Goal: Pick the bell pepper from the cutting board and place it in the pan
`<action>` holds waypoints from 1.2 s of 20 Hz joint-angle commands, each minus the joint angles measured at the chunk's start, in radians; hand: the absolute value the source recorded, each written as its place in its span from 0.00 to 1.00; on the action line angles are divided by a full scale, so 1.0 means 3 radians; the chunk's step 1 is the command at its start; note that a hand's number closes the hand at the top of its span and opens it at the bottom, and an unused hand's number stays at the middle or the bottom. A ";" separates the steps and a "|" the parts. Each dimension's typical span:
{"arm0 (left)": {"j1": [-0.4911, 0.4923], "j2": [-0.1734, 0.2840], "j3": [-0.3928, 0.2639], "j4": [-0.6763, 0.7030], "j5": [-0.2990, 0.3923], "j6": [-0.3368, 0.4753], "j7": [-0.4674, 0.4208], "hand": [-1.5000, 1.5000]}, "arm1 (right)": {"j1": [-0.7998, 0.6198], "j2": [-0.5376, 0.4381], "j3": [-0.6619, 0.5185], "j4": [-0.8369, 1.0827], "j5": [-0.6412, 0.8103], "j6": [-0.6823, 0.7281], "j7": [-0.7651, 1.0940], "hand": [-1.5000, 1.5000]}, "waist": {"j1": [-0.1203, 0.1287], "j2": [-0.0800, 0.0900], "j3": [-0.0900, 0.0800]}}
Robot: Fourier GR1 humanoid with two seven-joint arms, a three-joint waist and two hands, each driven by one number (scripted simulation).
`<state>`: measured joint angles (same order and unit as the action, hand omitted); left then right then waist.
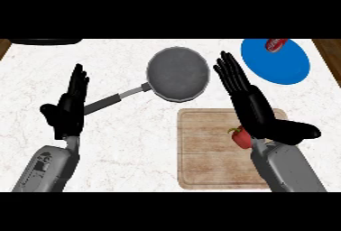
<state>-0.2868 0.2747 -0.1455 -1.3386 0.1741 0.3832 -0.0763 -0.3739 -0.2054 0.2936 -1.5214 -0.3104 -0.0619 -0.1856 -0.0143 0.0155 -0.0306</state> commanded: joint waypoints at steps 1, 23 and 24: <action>0.0049 0.0025 -0.0021 0.0096 -0.0073 0.0023 0.0153 0.50 | -0.0043 -0.0143 0.0118 -0.0099 -0.0016 0.0344 0.0098 0.00 | 0.0046 -0.0052 0.0102; 0.0555 0.0770 0.0132 0.0095 -0.0152 -0.0388 0.1032 0.50 | 0.0301 -0.1629 -0.0636 -0.0316 0.0528 0.1682 -0.1314 0.00 | 0.0038 -0.0068 0.0102; 0.0535 0.0884 0.0282 0.0325 -0.0054 -0.0557 0.0804 0.50 | 0.0291 -0.1797 -0.0673 -0.0329 0.0702 0.1654 -0.1319 0.00 | 0.0016 -0.0064 0.0098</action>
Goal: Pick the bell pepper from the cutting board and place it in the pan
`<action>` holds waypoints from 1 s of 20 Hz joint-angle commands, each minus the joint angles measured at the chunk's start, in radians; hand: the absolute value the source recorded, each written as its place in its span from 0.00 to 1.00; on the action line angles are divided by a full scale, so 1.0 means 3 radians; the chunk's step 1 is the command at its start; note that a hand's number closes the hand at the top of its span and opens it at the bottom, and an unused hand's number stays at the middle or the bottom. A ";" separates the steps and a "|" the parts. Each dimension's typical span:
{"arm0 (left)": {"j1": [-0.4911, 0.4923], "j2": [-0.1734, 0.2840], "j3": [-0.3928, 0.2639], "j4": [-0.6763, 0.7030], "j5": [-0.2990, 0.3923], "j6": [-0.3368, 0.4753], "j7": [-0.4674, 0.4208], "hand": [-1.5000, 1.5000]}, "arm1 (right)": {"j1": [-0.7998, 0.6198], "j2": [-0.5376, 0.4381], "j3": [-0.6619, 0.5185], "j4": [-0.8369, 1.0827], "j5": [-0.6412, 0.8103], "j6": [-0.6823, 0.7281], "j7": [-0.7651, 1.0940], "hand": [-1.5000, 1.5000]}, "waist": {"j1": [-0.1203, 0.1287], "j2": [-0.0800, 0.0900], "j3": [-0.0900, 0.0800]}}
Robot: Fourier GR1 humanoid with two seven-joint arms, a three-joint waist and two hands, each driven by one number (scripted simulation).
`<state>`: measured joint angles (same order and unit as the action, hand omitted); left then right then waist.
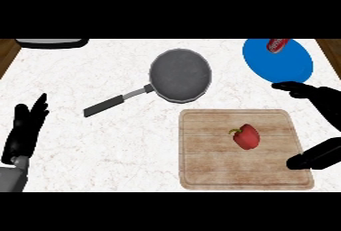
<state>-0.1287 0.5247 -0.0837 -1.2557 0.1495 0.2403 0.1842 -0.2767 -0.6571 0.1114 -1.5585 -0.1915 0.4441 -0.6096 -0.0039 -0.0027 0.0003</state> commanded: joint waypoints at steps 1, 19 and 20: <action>-0.0015 -0.0066 0.0049 0.0188 -0.0025 0.0028 -0.0099 0.50 | -0.0033 -0.0409 -0.0062 -0.0394 0.0340 -0.0003 0.0224 0.00 | -0.0063 -0.0006 -0.0009; -0.0040 -0.0087 0.0063 0.0043 -0.0122 -0.0082 0.0030 0.50 | -0.0298 -0.0636 0.1151 -0.1636 0.2530 0.0181 0.2136 0.00 | 0.0029 0.0014 -0.0004; 0.0155 -0.0106 0.0028 -0.0251 -0.0128 -0.0010 0.0059 0.50 | -0.0168 -0.0607 0.1327 -0.1621 0.2743 0.0116 0.2152 0.00 | 0.0054 0.0006 -0.0001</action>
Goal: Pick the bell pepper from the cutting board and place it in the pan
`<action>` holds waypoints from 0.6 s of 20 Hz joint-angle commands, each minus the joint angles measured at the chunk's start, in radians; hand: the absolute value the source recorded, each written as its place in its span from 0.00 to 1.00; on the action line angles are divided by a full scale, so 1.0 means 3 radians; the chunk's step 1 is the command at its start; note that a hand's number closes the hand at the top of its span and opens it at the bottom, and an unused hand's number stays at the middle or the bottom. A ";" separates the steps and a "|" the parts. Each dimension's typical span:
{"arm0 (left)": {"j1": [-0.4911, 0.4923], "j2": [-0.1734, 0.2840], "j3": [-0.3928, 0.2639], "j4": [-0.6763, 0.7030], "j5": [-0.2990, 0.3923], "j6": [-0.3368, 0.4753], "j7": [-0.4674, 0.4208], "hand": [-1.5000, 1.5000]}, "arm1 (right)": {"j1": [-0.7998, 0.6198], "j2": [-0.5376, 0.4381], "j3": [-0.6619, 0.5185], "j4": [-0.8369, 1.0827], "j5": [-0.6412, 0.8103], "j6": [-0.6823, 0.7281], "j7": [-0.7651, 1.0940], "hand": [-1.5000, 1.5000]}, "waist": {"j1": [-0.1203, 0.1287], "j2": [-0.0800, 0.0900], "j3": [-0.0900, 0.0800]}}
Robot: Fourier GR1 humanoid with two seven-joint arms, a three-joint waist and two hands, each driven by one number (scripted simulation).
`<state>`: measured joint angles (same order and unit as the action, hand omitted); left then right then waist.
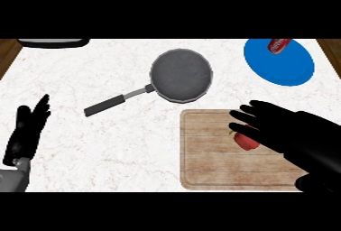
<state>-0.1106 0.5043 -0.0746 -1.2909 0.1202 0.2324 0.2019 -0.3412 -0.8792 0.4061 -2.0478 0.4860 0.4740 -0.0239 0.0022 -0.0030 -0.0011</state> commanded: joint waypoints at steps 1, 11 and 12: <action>-0.0031 0.0026 0.0093 0.0005 -0.0016 -0.0050 0.0092 0.50 | -0.0008 0.0128 0.0216 0.0125 0.0423 0.0144 0.0110 0.00 | 0.0013 0.0011 0.0003; 0.0067 -0.0076 0.0256 -0.0107 -0.0143 -0.0208 0.0054 0.50 | 0.0250 0.0583 0.0356 0.0374 0.1352 0.0011 0.0008 0.00 | 0.0005 0.0009 0.0004; 0.0053 -0.0106 0.0266 -0.0108 -0.0178 -0.0165 0.0095 0.50 | 0.0313 0.0543 0.0280 0.0379 0.1392 -0.0014 -0.0031 0.00 | -0.0001 0.0009 0.0004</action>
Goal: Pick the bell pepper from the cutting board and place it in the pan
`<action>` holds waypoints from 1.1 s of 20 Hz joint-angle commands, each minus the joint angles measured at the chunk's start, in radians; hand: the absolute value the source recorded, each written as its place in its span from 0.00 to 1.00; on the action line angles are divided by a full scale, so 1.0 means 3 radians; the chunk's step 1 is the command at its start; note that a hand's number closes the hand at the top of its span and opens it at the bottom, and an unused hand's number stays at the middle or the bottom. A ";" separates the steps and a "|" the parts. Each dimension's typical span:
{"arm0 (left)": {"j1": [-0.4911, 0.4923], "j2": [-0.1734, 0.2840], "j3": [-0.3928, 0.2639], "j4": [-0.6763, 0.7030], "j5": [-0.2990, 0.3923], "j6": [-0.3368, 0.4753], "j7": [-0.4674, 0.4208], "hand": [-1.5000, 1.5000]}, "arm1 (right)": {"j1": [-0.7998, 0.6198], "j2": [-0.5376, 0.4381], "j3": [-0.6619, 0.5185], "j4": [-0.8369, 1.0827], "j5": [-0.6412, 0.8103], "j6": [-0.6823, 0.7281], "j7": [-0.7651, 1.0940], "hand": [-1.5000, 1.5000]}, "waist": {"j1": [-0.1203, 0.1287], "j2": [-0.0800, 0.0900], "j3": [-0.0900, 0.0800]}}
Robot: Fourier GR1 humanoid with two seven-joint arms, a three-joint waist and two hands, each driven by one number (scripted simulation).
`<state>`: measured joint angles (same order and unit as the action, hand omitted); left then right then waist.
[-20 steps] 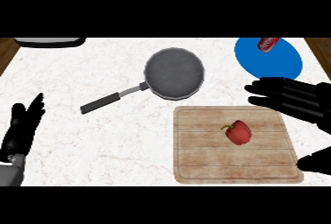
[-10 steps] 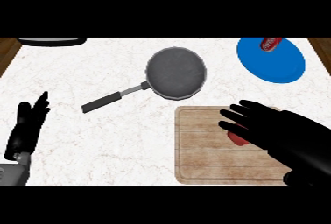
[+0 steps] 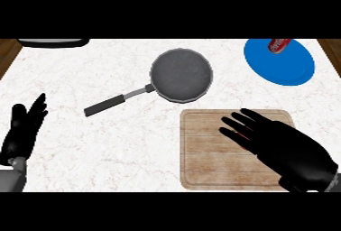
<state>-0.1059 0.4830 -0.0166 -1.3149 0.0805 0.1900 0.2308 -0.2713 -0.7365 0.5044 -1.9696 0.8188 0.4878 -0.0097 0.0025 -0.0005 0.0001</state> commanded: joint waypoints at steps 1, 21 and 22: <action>0.0151 -0.0250 -0.0099 -0.0159 -0.0166 0.0155 0.0031 0.50 | 0.0118 0.0085 -0.0052 0.0160 0.0307 -0.0109 -0.0131 0.00 | 0.0000 -0.0001 0.0001; 0.0051 -0.0311 0.0332 -0.0036 -0.0422 -0.0271 -0.0033 0.50 | 0.0142 0.0833 -0.0225 0.0714 0.1247 -0.0020 -0.0642 0.00 | -0.0003 0.0000 0.0000; -0.0073 -0.0388 0.0325 0.0106 -0.0477 -0.0191 -0.0038 0.50 | 0.0117 0.0800 -0.0303 0.0794 0.1239 -0.0043 -0.0747 0.00 | -0.0007 0.0002 0.0000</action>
<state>-0.1087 0.4035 0.0775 -1.3082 -0.0269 0.1168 0.2332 -0.2409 -0.5154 0.4384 -1.7690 1.1510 0.4829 -0.1897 0.0022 -0.0002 0.0000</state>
